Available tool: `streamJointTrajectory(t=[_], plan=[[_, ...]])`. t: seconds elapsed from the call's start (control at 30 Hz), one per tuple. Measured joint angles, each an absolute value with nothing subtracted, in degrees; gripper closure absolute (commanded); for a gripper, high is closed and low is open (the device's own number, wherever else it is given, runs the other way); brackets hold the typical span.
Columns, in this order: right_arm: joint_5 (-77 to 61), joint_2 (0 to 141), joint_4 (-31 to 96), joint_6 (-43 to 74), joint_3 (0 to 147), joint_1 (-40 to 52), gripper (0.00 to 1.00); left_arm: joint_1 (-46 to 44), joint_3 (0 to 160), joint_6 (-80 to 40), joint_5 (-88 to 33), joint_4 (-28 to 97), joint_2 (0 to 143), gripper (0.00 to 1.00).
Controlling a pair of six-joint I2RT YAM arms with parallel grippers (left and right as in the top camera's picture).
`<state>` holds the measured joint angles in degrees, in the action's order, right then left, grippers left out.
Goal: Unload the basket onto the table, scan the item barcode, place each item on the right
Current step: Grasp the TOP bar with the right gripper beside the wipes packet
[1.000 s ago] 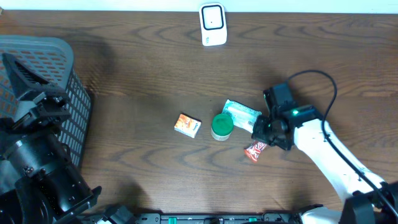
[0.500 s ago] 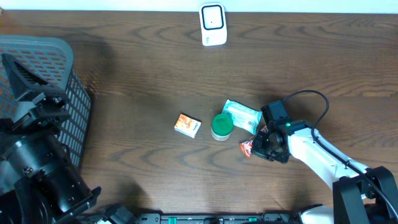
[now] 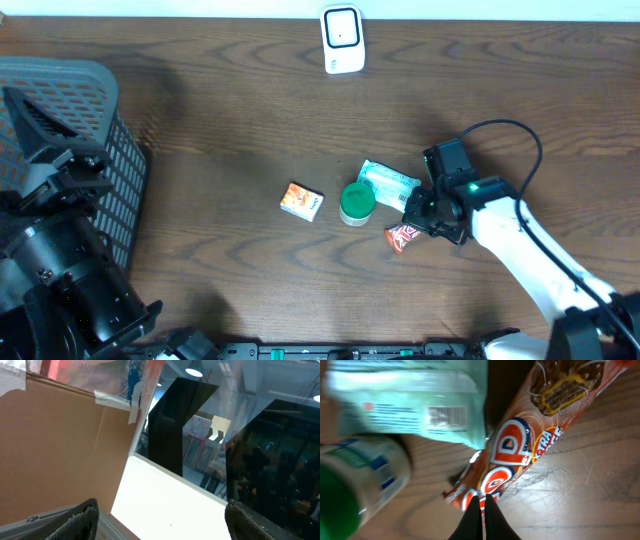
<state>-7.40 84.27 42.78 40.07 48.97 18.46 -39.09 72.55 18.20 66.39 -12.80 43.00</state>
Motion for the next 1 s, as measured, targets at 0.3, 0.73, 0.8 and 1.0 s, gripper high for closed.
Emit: streamJointTrajectory(t=[0.3,0.73,0.8,1.0], plan=[[-7.07,94.59,39.09,39.83,50.17,18.57,0.99,-39.09,72.55,18.20,66.39,-12.78,43.00,0.19],[-8.51,95.33,42.61,38.30,51.29,19.51,0.99,-39.09,72.55,18.20,66.39,-12.58,43.00,0.19],[-8.91,92.90,44.75,37.98,50.83,19.99,0.99,-39.09,72.55,18.20,66.39,-12.49,43.00,0.19],[-9.39,79.90,47.37,37.39,50.83,19.79,0.30,-39.09,72.55,18.17,66.39,-12.40,43.00,0.19]])
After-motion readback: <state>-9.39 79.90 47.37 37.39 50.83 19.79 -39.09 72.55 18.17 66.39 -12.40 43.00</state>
